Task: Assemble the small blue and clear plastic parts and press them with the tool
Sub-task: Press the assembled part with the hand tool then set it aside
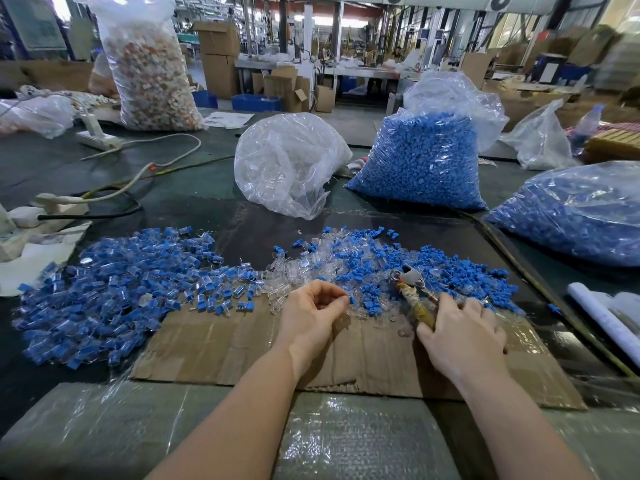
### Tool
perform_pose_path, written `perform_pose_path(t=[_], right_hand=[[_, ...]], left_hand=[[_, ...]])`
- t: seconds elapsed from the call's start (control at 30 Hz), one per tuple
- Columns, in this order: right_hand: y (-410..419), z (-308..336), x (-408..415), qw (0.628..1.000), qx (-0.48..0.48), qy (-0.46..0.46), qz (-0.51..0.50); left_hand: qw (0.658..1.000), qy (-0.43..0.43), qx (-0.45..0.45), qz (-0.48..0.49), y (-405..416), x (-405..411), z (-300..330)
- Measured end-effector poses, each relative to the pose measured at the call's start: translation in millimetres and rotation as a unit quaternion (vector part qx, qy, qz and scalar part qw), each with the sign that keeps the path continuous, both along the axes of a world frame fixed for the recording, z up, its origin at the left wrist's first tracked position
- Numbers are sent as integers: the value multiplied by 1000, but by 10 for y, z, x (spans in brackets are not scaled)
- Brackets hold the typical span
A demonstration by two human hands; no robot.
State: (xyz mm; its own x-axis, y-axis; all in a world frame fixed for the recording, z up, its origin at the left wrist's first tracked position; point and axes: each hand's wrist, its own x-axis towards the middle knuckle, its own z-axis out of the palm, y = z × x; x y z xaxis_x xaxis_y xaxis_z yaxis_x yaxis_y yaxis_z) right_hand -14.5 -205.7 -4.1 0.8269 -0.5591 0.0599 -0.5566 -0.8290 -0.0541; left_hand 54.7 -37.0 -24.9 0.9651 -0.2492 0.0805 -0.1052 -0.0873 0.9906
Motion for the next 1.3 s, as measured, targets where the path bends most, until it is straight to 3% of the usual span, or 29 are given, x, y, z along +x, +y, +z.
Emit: perform_pose_path(t=[0.17,0.27,0.33,0.4,0.77,1.3], right_hand=[[114,168,-51,996,20,-53,67],[230,298,-73,971,186,-60,138],[292,368,-69,932,324,-50,153],[342,404,-79,904,396,-36,159],[369,415,-82,868,467,20,167],[357,473,-55,872,451,66,178]], left_hand=[[990,104,-98,7,14,35,20],[980,149,-131,21,8,89,2],[972,170,-159,26,2,121,-12],[969,178,-169,33,-6,145,-28],[969,165,-167,77,-38,170,-52],[976,157,-125,88,-39,179,-75]])
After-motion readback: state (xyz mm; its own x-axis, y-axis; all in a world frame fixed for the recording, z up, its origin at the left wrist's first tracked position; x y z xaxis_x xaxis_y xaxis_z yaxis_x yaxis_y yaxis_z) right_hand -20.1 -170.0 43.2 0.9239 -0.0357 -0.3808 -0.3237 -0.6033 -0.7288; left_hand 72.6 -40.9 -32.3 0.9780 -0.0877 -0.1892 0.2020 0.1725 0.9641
